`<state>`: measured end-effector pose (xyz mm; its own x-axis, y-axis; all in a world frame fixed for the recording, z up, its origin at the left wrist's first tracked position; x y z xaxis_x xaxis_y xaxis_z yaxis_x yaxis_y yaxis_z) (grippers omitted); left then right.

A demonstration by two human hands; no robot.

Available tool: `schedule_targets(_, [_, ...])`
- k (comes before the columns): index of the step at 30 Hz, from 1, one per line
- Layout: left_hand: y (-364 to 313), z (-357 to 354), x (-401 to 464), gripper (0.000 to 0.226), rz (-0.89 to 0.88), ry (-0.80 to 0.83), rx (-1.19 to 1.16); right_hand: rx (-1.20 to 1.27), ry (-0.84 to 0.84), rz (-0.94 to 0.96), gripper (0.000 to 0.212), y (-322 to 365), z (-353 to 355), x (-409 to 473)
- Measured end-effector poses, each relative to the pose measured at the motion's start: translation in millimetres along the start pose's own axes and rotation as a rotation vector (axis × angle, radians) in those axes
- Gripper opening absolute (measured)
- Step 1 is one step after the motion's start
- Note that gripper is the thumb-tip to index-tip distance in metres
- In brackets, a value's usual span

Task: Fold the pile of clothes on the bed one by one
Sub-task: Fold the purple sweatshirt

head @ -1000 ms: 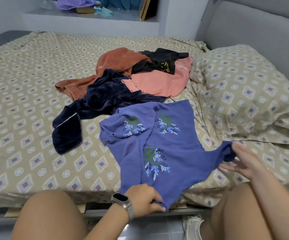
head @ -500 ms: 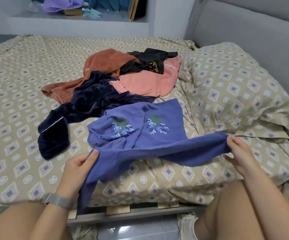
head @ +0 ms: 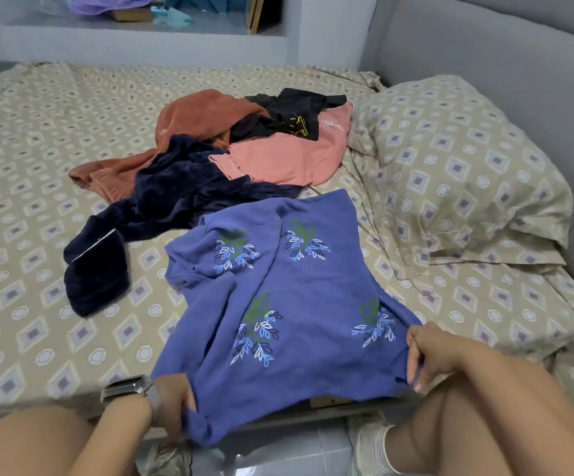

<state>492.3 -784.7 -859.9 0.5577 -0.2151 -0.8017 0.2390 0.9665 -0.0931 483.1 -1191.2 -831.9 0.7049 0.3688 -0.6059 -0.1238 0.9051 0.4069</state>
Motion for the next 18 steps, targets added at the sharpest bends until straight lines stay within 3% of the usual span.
schedule_targets(3, [12, 3, -2, 0.03, 0.125, -0.054, 0.068, -0.023, 0.0, -0.046, 0.042, -6, -4, -8])
schedule_targets(7, [20, 4, -5, 0.018, 0.062, -0.064, -0.122, -0.021, -0.053, -0.05, 0.047, -15, -1, -18])
schedule_targets(11, [18, 18, -10, 0.049, -0.024, -0.078, -0.393, 0.035, -0.165, -0.064, 0.053, -29, 3, -23])
schedule_targets(13, [14, 30, -15, 0.06, -0.051, -0.16, -0.499, 0.098, -0.202, -0.056, 0.053, -26, 6, -27])
schedule_targets(16, [7, 50, -24, 0.057, -0.113, -0.352, -0.596, 0.207, -0.25, -0.015, 0.049, -16, 11, -30])
schedule_targets(18, [4, 66, -33, 0.053, -0.156, -0.511, -0.668, 0.299, -0.396, 0.017, 0.041, -9, 22, -30])
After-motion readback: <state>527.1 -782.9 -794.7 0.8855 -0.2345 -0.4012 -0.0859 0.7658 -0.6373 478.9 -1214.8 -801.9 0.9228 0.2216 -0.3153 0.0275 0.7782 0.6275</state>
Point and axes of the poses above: each hand's wrist, its own x-axis towards the middle knuckle, its own z-axis out of the back of the hand, y = z × x, the point moved 9 cm from there along x, towards the middle knuckle, and after that the axes turned 14 degrees about z, right-handed, at the moved point
